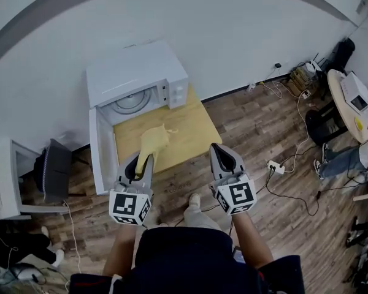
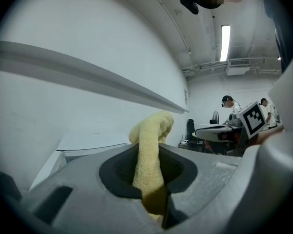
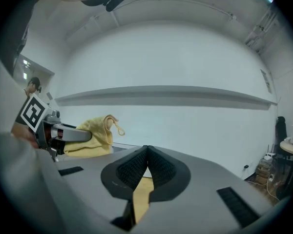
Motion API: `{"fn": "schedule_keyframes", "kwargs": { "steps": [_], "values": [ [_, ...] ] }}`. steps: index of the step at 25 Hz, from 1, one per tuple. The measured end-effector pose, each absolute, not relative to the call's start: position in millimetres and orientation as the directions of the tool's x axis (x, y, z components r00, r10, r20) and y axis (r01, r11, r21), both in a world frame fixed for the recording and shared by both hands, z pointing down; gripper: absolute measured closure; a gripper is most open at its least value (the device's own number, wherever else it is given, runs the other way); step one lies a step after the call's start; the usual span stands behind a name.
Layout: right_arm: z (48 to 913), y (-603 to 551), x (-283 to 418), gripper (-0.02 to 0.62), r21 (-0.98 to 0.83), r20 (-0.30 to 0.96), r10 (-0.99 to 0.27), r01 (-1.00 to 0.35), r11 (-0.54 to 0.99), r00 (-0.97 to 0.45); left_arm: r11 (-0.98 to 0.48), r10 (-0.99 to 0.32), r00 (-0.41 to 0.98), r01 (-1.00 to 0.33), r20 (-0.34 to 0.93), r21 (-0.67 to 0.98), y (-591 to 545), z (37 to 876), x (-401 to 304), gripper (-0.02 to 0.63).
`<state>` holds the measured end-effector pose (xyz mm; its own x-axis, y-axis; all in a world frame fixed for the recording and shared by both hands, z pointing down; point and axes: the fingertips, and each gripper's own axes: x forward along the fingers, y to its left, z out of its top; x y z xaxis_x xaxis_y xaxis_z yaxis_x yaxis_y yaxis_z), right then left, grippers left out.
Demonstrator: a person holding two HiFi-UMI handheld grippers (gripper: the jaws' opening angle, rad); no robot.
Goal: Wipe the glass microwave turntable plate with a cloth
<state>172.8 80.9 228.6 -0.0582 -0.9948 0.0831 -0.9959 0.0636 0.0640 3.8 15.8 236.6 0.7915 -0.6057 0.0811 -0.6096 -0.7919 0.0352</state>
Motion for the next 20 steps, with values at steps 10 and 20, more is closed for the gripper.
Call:
{"fn": "schedule_keyframes", "kwargs": {
  "steps": [10,20],
  "values": [
    [236,24,194,0.586,0.041,0.097,-0.967,-0.97,0.239,-0.235,-0.681,-0.725,0.683,-0.73,0.086,0.056,-7,240,20,0.537],
    [257,-8,187,0.586,0.027,0.127,-0.91,-0.915,0.401,-0.395,-0.572,-0.808,0.575,-0.818,0.126,0.068,-6,261,19,0.537]
  ]
}}
